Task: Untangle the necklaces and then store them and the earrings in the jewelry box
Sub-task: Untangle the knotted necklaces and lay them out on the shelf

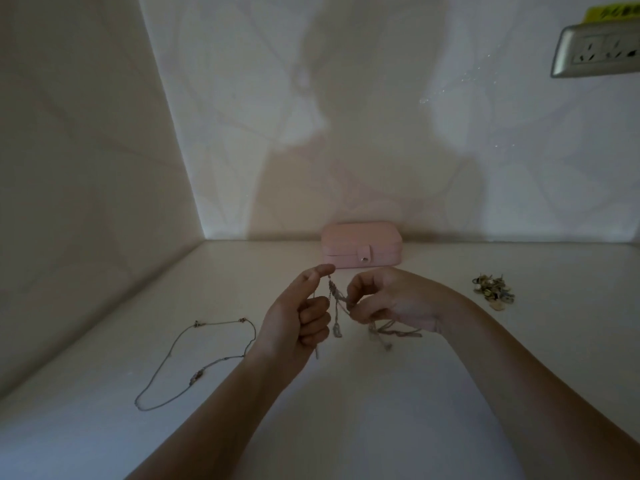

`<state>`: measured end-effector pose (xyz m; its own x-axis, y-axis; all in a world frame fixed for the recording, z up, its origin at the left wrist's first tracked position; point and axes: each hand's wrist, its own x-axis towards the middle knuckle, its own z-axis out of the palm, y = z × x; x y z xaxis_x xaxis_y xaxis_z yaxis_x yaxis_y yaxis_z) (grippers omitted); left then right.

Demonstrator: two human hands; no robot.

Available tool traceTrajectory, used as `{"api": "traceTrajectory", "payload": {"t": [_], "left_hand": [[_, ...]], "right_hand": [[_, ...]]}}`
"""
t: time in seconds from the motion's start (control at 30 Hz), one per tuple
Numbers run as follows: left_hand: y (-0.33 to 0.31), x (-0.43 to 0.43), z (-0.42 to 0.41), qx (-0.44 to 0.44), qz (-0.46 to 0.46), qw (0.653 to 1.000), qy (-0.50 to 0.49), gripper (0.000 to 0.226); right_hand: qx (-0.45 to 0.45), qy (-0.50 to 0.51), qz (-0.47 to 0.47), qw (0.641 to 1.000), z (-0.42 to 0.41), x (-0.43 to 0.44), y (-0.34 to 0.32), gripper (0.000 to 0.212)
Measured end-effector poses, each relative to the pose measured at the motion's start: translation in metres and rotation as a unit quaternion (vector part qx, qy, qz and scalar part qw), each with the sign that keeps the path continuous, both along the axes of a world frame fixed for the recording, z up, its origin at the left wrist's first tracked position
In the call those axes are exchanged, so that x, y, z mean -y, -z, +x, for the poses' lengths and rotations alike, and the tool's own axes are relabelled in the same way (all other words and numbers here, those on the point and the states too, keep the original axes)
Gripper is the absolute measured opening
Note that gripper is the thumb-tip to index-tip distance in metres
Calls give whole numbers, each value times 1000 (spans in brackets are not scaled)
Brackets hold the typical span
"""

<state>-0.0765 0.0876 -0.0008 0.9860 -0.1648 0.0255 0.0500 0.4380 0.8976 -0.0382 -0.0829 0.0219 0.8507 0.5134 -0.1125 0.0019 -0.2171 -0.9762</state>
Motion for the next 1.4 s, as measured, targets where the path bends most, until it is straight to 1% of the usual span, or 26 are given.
{"api": "traceTrajectory", "payload": {"t": [0.07,0.13,0.2,0.23,0.27,0.3,0.33,0.37,0.47,0.57,0.67,0.77,0.87,0.97,1.13,1.23,1.27,1.4], "left_hand": [[0,-1,0,6,-3,1000,10,22],[-1,-2,0,12,-5,1000,21,20],[-1,-2,0,19,-1,999,31,21],[-2,-2,0,23,3,999,35,22],[-2,-3,1,28,6,999,36,22],[-2,-3,2,32,12,999,35,22],[-2,-4,2,39,21,999,30,22],[-2,-6,4,49,36,998,21,22],[0,-10,7,82,99,991,-24,18],[2,-11,8,104,170,978,-63,26],[4,-11,10,117,218,966,-74,35],[5,-12,12,110,214,968,-68,41],[3,-12,10,111,219,967,-72,41],[2,-13,10,111,224,964,-88,42],[1,-12,8,129,202,968,-80,42],[-2,-14,9,131,198,967,-92,40],[-2,-15,9,131,195,967,-98,40],[-5,-17,8,122,174,970,-118,40]], "right_hand": [[-2,-23,6,1000,-2,0,0,20],[25,-24,-12,999,-4,-1,-1,29],[63,-16,-9,998,-5,-5,0,14],[72,-7,-1,997,-5,-7,1,14],[76,5,7,997,-3,-7,3,20],[74,17,17,997,-2,-7,3,20],[71,25,24,997,-1,-6,3,15],[65,31,27,997,0,-6,3,10],[40,40,38,998,0,-6,5,9],[21,52,60,997,1,-6,5,7],[32,52,47,997,1,-7,6,7],[37,55,41,997,1,-7,6,8],[29,59,40,997,3,-7,7,4],[10,66,67,996,5,-6,9,3],[-26,65,121,990,8,-4,10,3],[-39,80,133,987,11,-2,11,10],[-47,83,142,985,12,-1,11,9],[-109,85,241,961,12,-1,8,6]]}}
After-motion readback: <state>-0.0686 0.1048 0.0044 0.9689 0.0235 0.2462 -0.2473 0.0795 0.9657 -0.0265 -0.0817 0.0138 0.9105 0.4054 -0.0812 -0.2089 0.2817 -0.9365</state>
